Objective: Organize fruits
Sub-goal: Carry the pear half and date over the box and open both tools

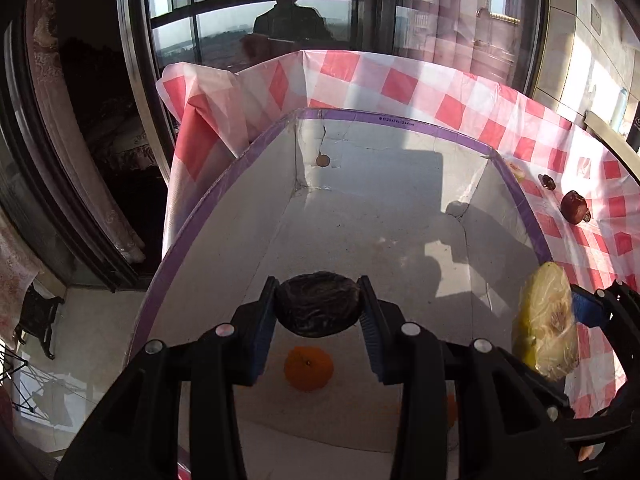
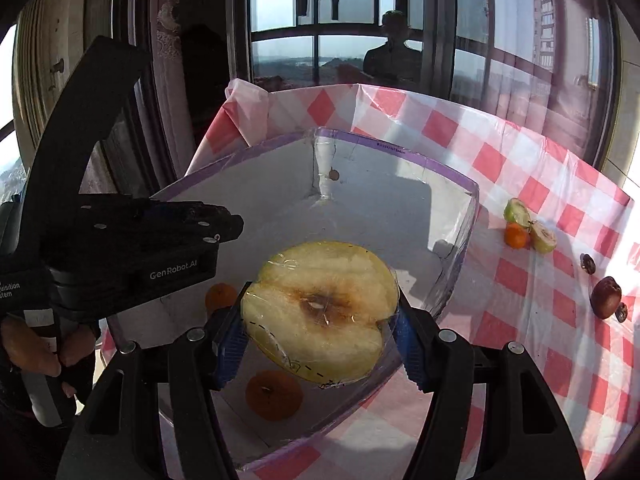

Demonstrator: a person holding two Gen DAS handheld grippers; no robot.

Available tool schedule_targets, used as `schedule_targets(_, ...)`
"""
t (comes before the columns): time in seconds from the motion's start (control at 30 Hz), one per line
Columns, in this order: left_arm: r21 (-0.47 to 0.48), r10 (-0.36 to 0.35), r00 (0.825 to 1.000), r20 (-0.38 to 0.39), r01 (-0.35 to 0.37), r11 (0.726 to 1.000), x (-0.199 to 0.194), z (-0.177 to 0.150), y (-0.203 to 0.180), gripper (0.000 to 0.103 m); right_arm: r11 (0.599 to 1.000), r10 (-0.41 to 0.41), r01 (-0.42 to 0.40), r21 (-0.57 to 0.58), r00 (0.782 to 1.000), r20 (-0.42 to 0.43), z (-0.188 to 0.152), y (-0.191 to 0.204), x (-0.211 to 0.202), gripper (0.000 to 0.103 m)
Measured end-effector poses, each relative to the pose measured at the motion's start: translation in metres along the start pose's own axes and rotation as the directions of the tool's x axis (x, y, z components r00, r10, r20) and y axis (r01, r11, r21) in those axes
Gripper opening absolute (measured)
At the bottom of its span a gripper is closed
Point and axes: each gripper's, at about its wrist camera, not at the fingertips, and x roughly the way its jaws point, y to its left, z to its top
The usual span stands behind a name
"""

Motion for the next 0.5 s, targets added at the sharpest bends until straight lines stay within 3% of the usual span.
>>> schedule_targets(0.2,0.043,-0.004,0.993,-0.114,0.009,0.999,0.026,0.002,0.009,0.04,0.995,-0.043,0.024,-0.092,0.978,-0.205,0.004,0.017,0.045,0.064)
schedule_targets(0.27,0.059,-0.013,0.99,-0.142,0.022,0.998,0.031,0.001,0.008,0.04,0.986,-0.112,0.079,-0.145,0.964,-0.239,0.003,0.022,0.053,0.064)
schedule_targets(0.37,0.07,-0.011,0.981,-0.193,0.024,0.997,0.045,-0.003,0.009,0.046,0.987,-0.115,0.079,-0.142,0.957,-0.267,0.003,0.02,0.055,0.065)
schedule_targets(0.4,0.046,-0.048,0.98,-0.192,0.058,0.997,0.044,-0.003,0.012,0.046,0.987,-0.117,0.082,-0.138,0.956,-0.268,0.003,0.019,0.055,0.065)
schedule_targets(0.47,0.018,-0.077,0.98,-0.184,0.081,0.997,0.041,-0.002,0.017,0.058,0.99,-0.107,0.079,-0.116,0.96,-0.259,0.005,0.015,0.052,0.073)
schedule_targets(0.5,0.014,-0.078,0.98,-0.185,0.082,0.997,0.041,-0.002,0.018,0.059,0.992,-0.095,0.071,-0.103,0.963,-0.251,0.005,0.015,0.05,0.079)
